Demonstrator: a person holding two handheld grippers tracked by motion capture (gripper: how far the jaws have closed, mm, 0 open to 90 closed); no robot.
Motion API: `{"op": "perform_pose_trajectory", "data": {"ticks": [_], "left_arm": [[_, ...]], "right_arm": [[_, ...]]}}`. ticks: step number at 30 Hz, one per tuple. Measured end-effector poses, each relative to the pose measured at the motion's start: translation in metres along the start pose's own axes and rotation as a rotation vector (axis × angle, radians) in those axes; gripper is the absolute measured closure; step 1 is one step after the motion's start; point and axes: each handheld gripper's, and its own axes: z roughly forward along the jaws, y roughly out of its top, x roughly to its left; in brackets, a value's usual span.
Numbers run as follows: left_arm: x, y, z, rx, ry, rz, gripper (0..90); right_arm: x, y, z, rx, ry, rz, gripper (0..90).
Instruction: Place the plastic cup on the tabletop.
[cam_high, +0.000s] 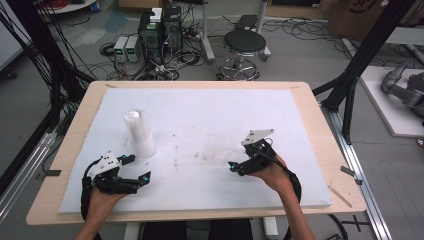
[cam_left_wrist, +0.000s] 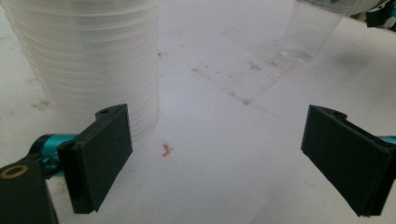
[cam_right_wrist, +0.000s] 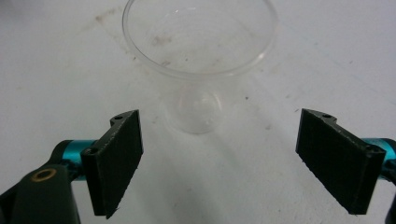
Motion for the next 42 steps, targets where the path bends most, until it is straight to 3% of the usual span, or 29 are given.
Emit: {"op": "perform_pose_trajectory", "data": {"ticks": [1,2,3,9,12,13,15,16,18,20,28,33,42], "left_arm": [[0.0,0.0,0.0,-0.002,0.002,0.005,8.6],[0.0,0.0,0.0,-0.002,0.002,0.005,8.6],[0.0,0.0,0.0,-0.001,0.001,0.004,8.6],[0.0,0.0,0.0,0.0,0.002,-0.001,8.7],[0.0,0.0,0.0,0.0,0.002,-0.002,8.7],[0.0,0.0,0.0,-0.002,-0.002,-0.003,8.6],[0.0,0.0,0.0,-0.005,-0.002,-0.003,8.6],[0.0,0.0,0.0,-0.007,-0.004,-0.002,8.6],[0.0,0.0,0.0,-0.005,-0.004,-0.003,8.6],[0.0,0.0,0.0,-0.003,-0.006,-0.007,8.6],[0.001,0.0,0.001,0.006,0.0,-0.012,8.6],[0.002,0.0,0.001,0.001,0.003,-0.023,8.6],[0.001,0.0,0.0,-0.007,0.003,-0.019,8.6]], "right_arm": [[0.0,-0.008,-0.004,-0.049,-0.004,0.022,14.5],[0.0,-0.008,-0.004,-0.049,-0.004,0.022,14.5],[-0.002,-0.017,-0.007,-0.086,-0.011,0.045,14.5],[-0.003,-0.039,-0.014,-0.183,-0.019,0.085,14.6],[-0.004,-0.046,-0.016,-0.227,-0.025,0.087,14.6],[-0.004,-0.054,-0.018,-0.274,-0.033,0.089,14.5],[-0.003,-0.057,-0.018,-0.292,-0.039,0.087,14.6],[-0.002,-0.064,-0.02,-0.334,-0.048,0.094,14.6],[-0.002,-0.068,-0.021,-0.356,-0.05,0.098,14.5],[-0.002,-0.073,-0.021,-0.362,-0.042,0.115,14.6],[-0.004,-0.087,-0.027,-0.385,-0.078,0.149,14.6],[-0.009,-0.095,-0.035,-0.416,-0.116,0.197,14.6],[-0.011,-0.099,-0.035,-0.418,-0.11,0.211,14.7]]}}
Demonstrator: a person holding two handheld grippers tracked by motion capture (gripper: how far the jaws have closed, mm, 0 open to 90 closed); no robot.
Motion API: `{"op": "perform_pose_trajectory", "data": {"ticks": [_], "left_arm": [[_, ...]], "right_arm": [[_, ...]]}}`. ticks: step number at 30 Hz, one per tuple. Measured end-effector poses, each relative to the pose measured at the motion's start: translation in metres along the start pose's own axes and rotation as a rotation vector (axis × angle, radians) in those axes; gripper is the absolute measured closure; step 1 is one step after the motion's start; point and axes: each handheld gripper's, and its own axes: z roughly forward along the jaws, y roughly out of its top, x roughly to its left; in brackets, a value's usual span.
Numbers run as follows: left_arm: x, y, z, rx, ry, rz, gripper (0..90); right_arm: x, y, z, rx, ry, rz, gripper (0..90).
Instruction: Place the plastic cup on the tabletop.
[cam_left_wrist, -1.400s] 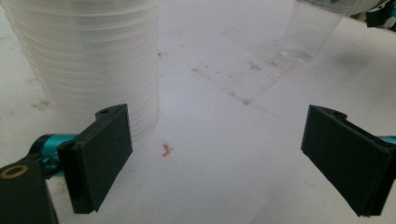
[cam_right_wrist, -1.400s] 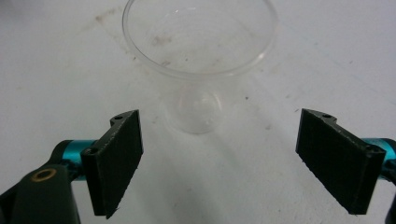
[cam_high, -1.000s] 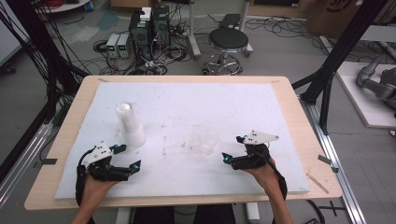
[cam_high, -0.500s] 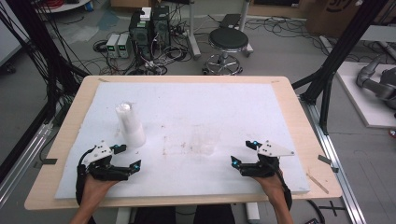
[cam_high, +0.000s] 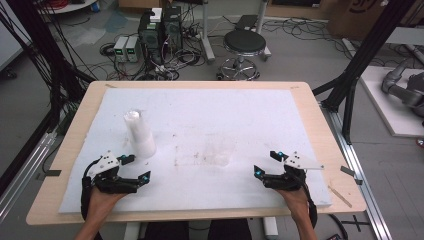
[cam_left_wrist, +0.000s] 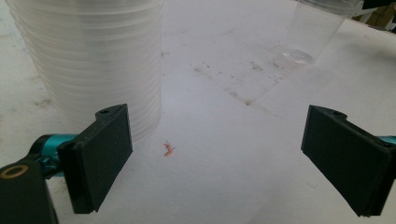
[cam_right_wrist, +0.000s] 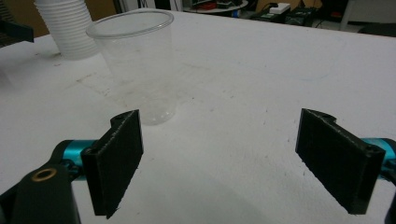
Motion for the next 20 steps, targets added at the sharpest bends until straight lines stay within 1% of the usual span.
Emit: {"op": "perform_pose_trajectory", "data": {"ticks": [8,14,20], "left_arm": [[-0.0002,0.0,0.0,0.0,-0.004,0.005,8.6],[-0.0006,0.0,-0.0002,0.001,-0.004,0.013,8.6],[-0.0019,-0.0008,-0.0017,-0.017,0.002,0.021,8.6]], "right_arm": [[0.0018,0.0002,0.0029,0.002,0.004,-0.009,14.7],[0.0004,-0.0005,0.0022,-0.005,-0.003,-0.01,14.7],[0.0009,0.0006,0.0025,-0.019,-0.001,-0.002,14.7]]}}
